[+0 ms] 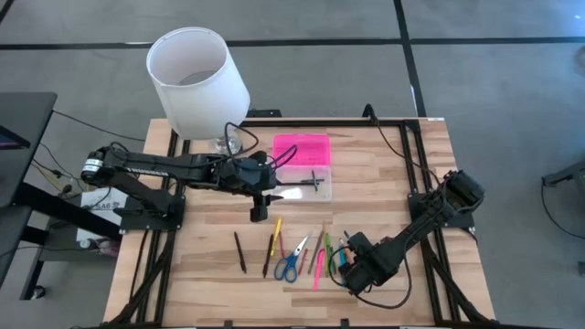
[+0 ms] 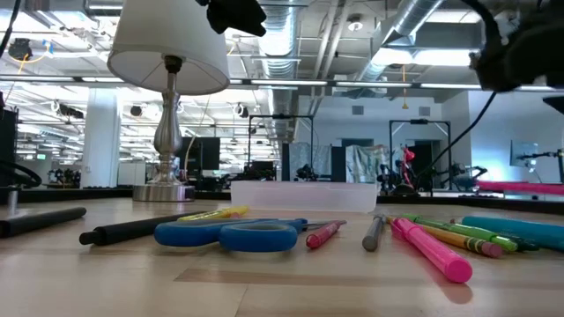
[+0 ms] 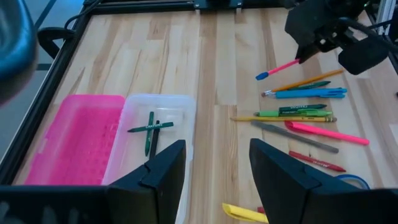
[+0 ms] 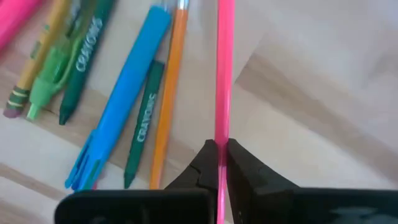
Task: Pick & place school supplies into a supply box
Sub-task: Put the pink pencil into the pink supply box
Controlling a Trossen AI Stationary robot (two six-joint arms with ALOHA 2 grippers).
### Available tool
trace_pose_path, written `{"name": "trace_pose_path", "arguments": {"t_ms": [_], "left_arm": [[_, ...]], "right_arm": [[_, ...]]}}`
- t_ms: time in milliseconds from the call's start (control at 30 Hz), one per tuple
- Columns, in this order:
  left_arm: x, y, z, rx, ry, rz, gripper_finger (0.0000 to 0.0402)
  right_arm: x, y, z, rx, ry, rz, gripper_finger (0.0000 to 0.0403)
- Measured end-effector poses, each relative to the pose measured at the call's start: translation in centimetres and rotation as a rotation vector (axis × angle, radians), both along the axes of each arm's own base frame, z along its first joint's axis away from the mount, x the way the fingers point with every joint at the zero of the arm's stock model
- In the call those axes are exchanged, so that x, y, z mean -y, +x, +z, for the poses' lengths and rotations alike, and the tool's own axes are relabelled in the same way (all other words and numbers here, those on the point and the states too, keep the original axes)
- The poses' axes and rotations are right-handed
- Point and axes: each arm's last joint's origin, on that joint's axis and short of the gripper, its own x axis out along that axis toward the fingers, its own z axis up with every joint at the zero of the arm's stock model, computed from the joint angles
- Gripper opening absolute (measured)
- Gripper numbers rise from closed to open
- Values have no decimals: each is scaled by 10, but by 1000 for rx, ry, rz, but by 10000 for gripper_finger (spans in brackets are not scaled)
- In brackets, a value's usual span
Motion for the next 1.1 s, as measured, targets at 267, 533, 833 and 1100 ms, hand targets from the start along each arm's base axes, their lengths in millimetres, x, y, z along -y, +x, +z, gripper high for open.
{"name": "trace_pose_path", "arguments": {"t_ms": [267, 533, 833, 1100], "left_arm": [[0, 0, 0, 0, -3, 3, 173], [0, -3, -4, -44, -50, 37, 173], [19, -8, -8, -88, -99, 64, 173], [43, -19, -12, -116, -41, 159, 173]], "right_arm": [[12, 17, 30, 49, -141, 156, 0], [57, 48, 40, -8, -245, 410, 0], [136, 90, 41, -16, -280, 647, 0], [200, 112, 43, 66, -299, 770, 0]]}}
